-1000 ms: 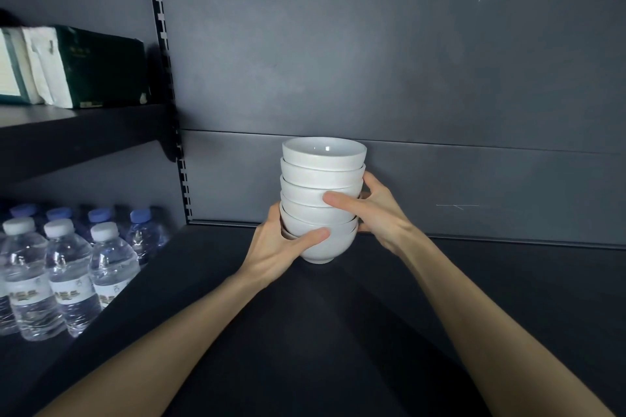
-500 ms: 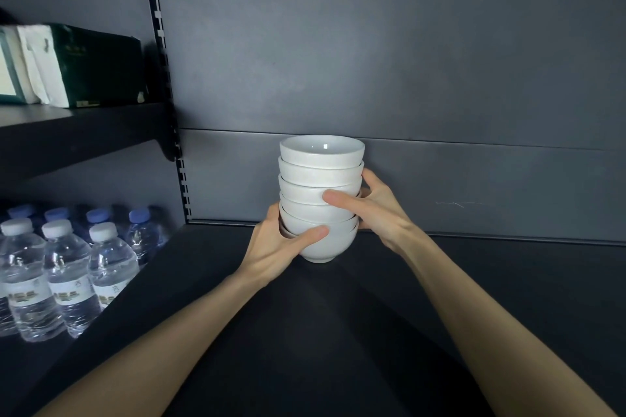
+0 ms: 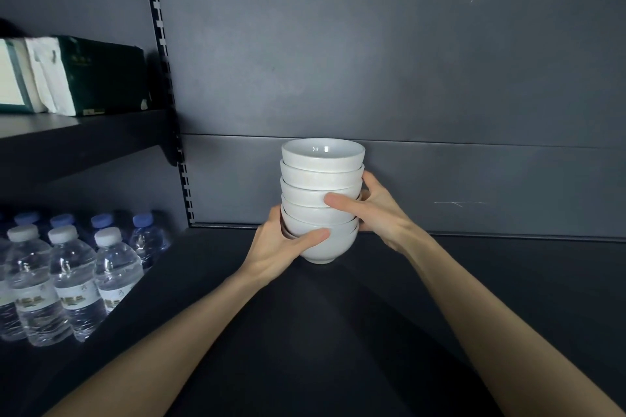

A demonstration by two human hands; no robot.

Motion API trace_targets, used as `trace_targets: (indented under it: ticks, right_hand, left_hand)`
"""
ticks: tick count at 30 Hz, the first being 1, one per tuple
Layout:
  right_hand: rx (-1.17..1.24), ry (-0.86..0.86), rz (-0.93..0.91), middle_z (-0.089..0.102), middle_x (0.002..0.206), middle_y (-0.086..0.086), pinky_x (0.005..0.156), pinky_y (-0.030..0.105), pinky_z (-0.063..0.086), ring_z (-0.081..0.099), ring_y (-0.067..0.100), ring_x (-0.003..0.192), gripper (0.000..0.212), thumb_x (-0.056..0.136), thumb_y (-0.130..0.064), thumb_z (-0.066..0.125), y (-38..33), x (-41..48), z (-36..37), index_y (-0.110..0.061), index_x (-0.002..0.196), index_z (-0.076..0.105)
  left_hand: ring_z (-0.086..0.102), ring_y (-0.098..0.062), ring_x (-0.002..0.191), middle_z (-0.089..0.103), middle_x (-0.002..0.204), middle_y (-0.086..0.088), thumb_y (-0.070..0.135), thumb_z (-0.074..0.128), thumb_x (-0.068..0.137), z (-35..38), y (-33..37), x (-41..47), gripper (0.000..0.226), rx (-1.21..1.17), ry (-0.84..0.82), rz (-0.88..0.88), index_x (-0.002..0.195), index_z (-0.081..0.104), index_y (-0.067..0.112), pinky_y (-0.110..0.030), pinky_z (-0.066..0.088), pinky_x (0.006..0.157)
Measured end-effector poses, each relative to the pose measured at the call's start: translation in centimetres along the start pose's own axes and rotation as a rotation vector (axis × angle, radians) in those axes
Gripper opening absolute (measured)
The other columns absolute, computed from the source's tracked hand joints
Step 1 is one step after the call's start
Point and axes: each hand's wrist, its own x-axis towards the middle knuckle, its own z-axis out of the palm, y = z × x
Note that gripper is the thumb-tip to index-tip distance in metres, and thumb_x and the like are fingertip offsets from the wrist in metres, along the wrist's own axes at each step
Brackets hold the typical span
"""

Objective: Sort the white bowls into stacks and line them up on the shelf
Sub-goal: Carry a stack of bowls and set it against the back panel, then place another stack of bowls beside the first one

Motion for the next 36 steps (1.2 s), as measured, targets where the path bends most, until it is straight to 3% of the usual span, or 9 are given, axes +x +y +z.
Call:
trace_targets:
  ticks: [5,9,12,17,19,22,25,29,36]
  right_hand:
    - [-0.030,-0.044,0.027,0.059,0.126,-0.009,0.082,0.028,0.053,0.059,0.007,0.111,0.082,0.076,-0.034,0.077,-0.4,-0.3,0.1,-0.030,0.143,0.031]
    - [-0.090,-0.071,0.050,0.055,0.132,-0.009,0.098,0.034,0.048,0.055,0.010,0.118,0.085,0.079,-0.037,0.074,-0.6,-0.5,0.0,-0.029,0.146,0.024]
    - [-0.143,-0.100,0.076,0.052,0.134,-0.010,0.096,0.030,0.045,0.052,0.009,0.119,0.082,0.082,-0.037,0.072,-1.2,-0.7,-0.2,-0.029,0.147,0.022]
    - [-0.336,-0.138,0.144,0.049,0.136,-0.014,0.092,0.037,0.045,0.051,0.013,0.121,0.087,0.074,-0.056,0.073,-2.8,-0.7,-1.3,-0.034,0.144,0.027]
    - [-0.432,-0.133,0.161,0.051,0.133,-0.011,0.095,0.041,0.047,0.055,0.015,0.115,0.082,0.073,-0.060,0.071,-3.6,-1.0,-1.9,-0.033,0.140,0.034]
    - [-0.568,-0.109,0.141,0.051,0.129,-0.006,0.095,0.037,0.049,0.056,0.017,0.112,0.074,0.080,-0.053,0.068,-4.9,-2.0,-3.3,-0.026,0.141,0.038]
    - [-0.728,-0.068,0.103,0.046,0.140,0.000,0.100,0.034,0.043,0.048,0.018,0.125,0.069,0.081,-0.051,0.068,-5.9,-3.3,-5.4,-0.022,0.139,0.044]
    - [-0.894,0.004,0.059,0.047,0.143,0.002,0.104,0.032,0.038,0.044,0.019,0.131,0.060,0.083,-0.046,0.068,-7.9,-6.7,-9.1,-0.021,0.134,0.052]
    - [-1.131,0.127,0.099,0.056,0.132,0.013,0.095,0.029,0.038,0.048,0.029,0.124,0.055,0.087,-0.040,0.065,-11.8,-16.7,-17.7,-0.017,0.135,0.051]
  left_hand:
    - [0.056,-0.004,0.108,0.059,0.119,0.014,0.037,0.083,0.070,-0.8,0.2,0.0,0.078,0.034,-0.074,-0.013,0.134,0.042,0.020,-0.009,0.042,0.076]
    - [0.054,0.008,0.099,0.057,0.112,0.022,0.040,0.080,0.073,-1.4,0.8,-0.1,0.073,0.099,-0.133,-0.012,0.133,0.043,0.023,-0.006,0.041,0.072]
    - [0.055,-0.001,0.103,0.058,0.114,0.018,0.040,0.078,0.074,-1.8,1.4,-0.1,0.067,0.180,-0.162,-0.030,0.130,0.045,0.026,-0.006,0.038,0.072]
    - [0.057,-0.010,0.110,0.062,0.114,0.017,0.052,0.075,0.072,-3.2,3.2,0.2,0.054,0.401,-0.289,-0.056,0.118,0.053,0.037,-0.024,0.044,0.092]
    - [0.059,-0.016,0.108,0.066,0.109,0.011,0.051,0.073,0.075,-3.8,3.9,0.3,0.040,0.550,-0.320,-0.073,0.107,0.060,0.032,-0.033,0.046,0.096]
    - [0.060,-0.022,0.091,0.067,0.094,-0.003,0.052,0.070,0.077,-4.7,5.3,0.2,0.047,0.787,-0.281,-0.083,0.092,0.065,0.008,-0.039,0.048,0.087]
    - [0.052,-0.021,0.080,0.058,0.083,-0.003,0.053,0.066,0.078,-4.7,7.5,-0.8,0.039,0.896,-0.263,-0.042,0.081,0.062,0.014,-0.034,0.045,0.077]
    - [0.055,-0.021,0.101,0.061,0.100,0.001,0.050,0.066,0.082,-2.6,11.9,-2.9,0.036,0.939,-0.260,0.069,0.098,0.062,0.018,-0.032,0.045,0.084]
    - [0.053,-0.023,0.109,0.062,0.113,-0.005,0.053,0.066,0.080,6.6,20.7,-6.7,0.049,0.958,-0.342,0.294,0.117,0.059,0.022,-0.035,0.045,0.093]
